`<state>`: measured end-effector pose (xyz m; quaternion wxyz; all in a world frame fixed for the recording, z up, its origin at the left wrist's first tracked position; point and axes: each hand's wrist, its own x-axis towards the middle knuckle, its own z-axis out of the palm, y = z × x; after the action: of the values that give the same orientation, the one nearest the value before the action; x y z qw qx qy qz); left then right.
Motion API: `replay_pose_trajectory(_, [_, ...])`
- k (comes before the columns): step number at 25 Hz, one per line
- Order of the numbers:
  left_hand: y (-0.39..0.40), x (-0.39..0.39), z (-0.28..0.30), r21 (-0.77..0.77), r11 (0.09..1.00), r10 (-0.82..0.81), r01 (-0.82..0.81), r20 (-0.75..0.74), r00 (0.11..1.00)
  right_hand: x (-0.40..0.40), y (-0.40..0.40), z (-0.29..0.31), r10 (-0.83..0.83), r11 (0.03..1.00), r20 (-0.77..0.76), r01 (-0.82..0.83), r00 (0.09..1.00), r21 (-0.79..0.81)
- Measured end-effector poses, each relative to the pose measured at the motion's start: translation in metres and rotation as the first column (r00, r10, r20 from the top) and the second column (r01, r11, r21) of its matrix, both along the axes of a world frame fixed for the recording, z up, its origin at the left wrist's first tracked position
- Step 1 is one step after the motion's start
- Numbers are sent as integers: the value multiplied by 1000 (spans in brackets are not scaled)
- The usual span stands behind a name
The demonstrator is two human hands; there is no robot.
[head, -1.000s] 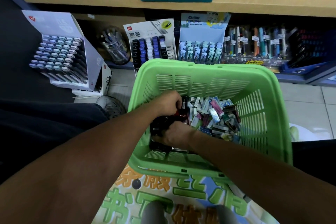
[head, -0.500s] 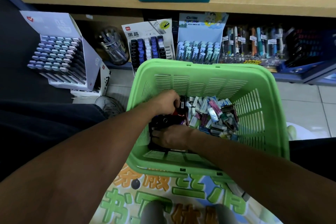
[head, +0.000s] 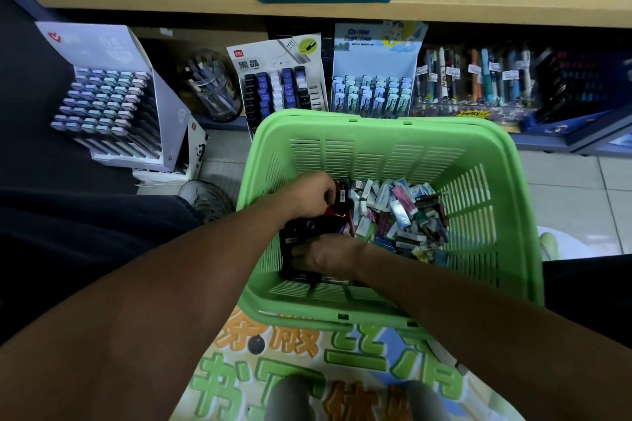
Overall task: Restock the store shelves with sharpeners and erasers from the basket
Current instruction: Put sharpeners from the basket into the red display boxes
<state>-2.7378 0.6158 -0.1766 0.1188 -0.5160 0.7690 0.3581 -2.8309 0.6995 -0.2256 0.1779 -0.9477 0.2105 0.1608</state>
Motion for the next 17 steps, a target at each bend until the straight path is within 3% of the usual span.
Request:
replay_pose_trajectory(3, [1,-2,-3,-5,1000,-26,26,13,1000,2,-1,2,-15,1000,-27,15,1000,-4])
replay_pose_trajectory(7, [5,-3,-6,-10,998,-63,64,54,997,2,4,0,79,983,-61,-88,995,-162])
replay_pose_trajectory(9, [5,-3,-7,-14,998,-62,62,55,997,1,5,-3,82,986,-68,-91,994,-137])
replay_pose_trajectory(12, [4,-3,-8,-8,994,-110,111,66,992,-8,-4,-15,-142,989,84,137,986,61])
replay_pose_trajectory(15, [1,0,-7,-4,993,-117,118,48,992,-25,-18,-11,-524,800,118,440,843,408])
replay_pose_trajectory(17, [0,3,-8,-19,992,-124,125,49,991,-47,-30,0,-627,694,51,527,777,490])
